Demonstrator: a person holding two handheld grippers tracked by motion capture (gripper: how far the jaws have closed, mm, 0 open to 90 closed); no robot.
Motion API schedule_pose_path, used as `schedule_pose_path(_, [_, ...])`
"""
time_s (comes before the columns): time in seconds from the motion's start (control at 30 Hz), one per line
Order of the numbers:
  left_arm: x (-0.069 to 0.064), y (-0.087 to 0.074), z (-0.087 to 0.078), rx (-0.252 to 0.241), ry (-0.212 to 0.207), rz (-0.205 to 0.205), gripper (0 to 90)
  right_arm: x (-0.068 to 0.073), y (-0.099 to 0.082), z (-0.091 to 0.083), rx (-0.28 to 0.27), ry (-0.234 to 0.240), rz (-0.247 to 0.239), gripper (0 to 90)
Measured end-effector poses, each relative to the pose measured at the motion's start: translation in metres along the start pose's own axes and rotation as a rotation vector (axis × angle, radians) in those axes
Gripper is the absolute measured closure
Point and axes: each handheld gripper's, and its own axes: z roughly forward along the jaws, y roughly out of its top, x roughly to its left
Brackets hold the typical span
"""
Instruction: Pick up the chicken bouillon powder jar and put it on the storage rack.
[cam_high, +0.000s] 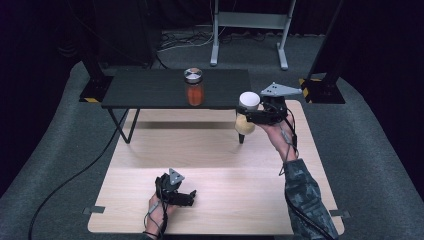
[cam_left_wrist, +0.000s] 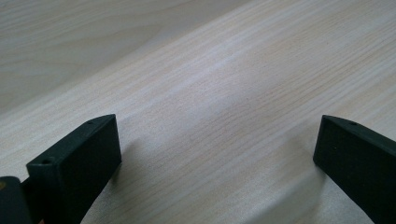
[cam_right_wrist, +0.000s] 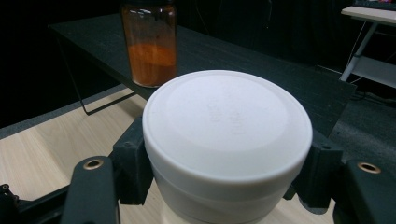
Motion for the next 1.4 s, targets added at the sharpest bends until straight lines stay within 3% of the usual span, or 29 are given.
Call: schedule_pose_path(1.4, [0.000, 0.000, 0.000, 0.001, -0.001, 0.000, 0.4, -0.004, 0.042, -0.003, -0.015, 0.011, -0.027, 33.0])
